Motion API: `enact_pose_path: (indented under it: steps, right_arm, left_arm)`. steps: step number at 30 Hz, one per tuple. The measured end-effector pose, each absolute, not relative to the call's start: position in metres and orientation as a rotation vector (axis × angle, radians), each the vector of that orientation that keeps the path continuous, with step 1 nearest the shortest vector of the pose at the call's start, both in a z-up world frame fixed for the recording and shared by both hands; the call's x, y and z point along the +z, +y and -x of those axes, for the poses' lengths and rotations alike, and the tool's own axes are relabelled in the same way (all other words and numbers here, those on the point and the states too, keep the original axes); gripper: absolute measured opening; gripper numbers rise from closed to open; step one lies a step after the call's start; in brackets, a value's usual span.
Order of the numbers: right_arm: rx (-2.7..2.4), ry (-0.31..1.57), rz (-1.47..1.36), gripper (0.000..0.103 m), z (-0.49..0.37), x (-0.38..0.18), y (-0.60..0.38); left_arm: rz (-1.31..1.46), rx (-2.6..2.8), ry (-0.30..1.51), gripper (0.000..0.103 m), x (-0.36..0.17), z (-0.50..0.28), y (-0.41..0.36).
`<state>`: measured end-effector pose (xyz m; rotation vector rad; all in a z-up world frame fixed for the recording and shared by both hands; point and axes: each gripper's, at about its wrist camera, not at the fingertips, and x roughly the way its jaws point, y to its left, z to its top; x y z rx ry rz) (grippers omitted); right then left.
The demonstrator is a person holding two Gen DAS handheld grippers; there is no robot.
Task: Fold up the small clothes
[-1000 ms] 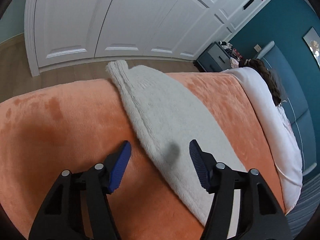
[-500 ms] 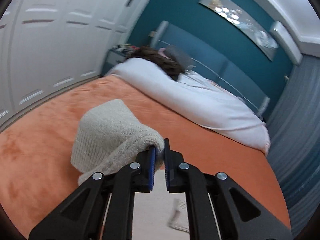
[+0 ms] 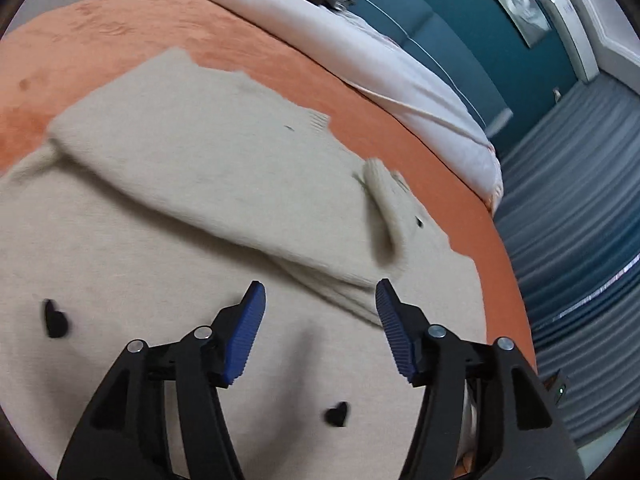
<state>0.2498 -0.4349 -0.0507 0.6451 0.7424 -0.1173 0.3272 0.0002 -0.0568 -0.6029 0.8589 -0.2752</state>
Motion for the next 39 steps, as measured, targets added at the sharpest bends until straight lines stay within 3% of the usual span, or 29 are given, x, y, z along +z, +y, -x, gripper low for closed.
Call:
enact_pose_path:
  steps: [2,5,7,9,12,14,15,16,17,18,23,24,26,28,29,31,33,35,36,37,39]
  right_arm:
    - [-0.205,0.706,-0.545,0.012,-0.244,-0.032,-0.422]
    - [-0.188,0.63,-0.43,0.033,-0.248,0.006,-0.386]
    - [-0.098,0.65,-0.426,0.062,-0.271,0.02,-0.359]
    - [0.0,0.733,-0.394,0.067,-0.31,0.025,-0.322]
    - [0.056,0.841,-0.251,0.067,-0.371,0.022,-0.257]
    - [-0.001,0.887,-0.124,0.067,-0.399,0.014,-0.225]
    - [-0.034,0.918,-0.059,0.067,-0.412,0.008,-0.212]
    - [-0.062,0.945,-0.015,0.054,-0.424,0.001,-0.203]
    - [-0.078,0.952,-0.018,0.035,-0.43,-0.003,-0.203]
    - [-0.094,0.94,-0.051,0.009,-0.429,-0.001,-0.211]
    - [-0.15,0.805,-0.543,0.011,-0.376,0.009,-0.319]
    - [-0.189,0.826,-0.568,0.02,-0.365,-0.003,-0.338]
    - [-0.204,0.89,-0.591,0.021,-0.358,-0.023,-0.359]
    - [-0.143,0.866,-0.688,0.02,-0.344,-0.03,-0.377]
    - [-0.133,0.857,-0.707,0.023,-0.342,-0.028,-0.381]
    - [-0.124,0.826,-0.722,0.061,-0.344,-0.021,-0.386]
    - [-0.099,0.797,-0.755,0.066,-0.351,-0.017,-0.387]
    - [-0.078,0.835,-0.775,0.066,-0.368,-0.02,-0.381]
    - [-0.077,0.861,-0.761,0.064,-0.38,-0.022,-0.377]
    - [-0.084,0.886,-0.723,0.048,-0.39,-0.023,-0.371]
    - [-0.071,0.922,-0.666,0.011,-0.406,-0.017,-0.361]
  left_arm:
    - [0.642,-0.199,0.842,0.055,-0.058,-0.328,0.038]
    - [0.733,-0.087,0.846,0.055,-0.061,-0.349,0.093]
    - [0.828,-0.04,0.837,0.055,-0.064,-0.356,0.12]
    - [0.895,-0.013,0.828,0.055,-0.066,-0.363,0.135]
    - [0.898,0.005,0.841,0.048,-0.07,-0.366,0.132]
    - [0.843,0.028,0.855,0.029,-0.074,-0.369,0.127]
    - [0.817,0.04,0.858,0.025,-0.077,-0.37,0.126]
    - [0.814,0.041,0.856,0.016,-0.081,-0.37,0.129]
    - [0.817,0.039,0.85,0.013,-0.085,-0.369,0.131]
    - [0.823,0.023,0.841,0.012,-0.087,-0.365,0.135]
    - [0.732,-0.026,0.81,0.012,-0.087,-0.36,0.131]
    - [0.732,-0.027,0.808,0.012,-0.086,-0.359,0.131]
    - [0.757,-0.041,0.813,0.013,-0.084,-0.358,0.132]
    - [0.826,-0.066,0.825,0.022,-0.081,-0.354,0.134]
    - [0.859,-0.076,0.828,0.03,-0.08,-0.353,0.134]
    - [0.93,-0.084,0.843,0.039,-0.08,-0.352,0.134]
    - [0.981,-0.07,0.856,0.044,-0.08,-0.356,0.133]
    - [1.023,-0.055,0.865,0.041,-0.081,-0.363,0.132]
    - [1.033,-0.052,0.871,0.033,-0.081,-0.368,0.131]
    - [1.03,-0.051,0.879,0.01,-0.08,-0.374,0.13]
    - [1.017,-0.045,0.85,0.006,-0.067,-0.38,0.132]
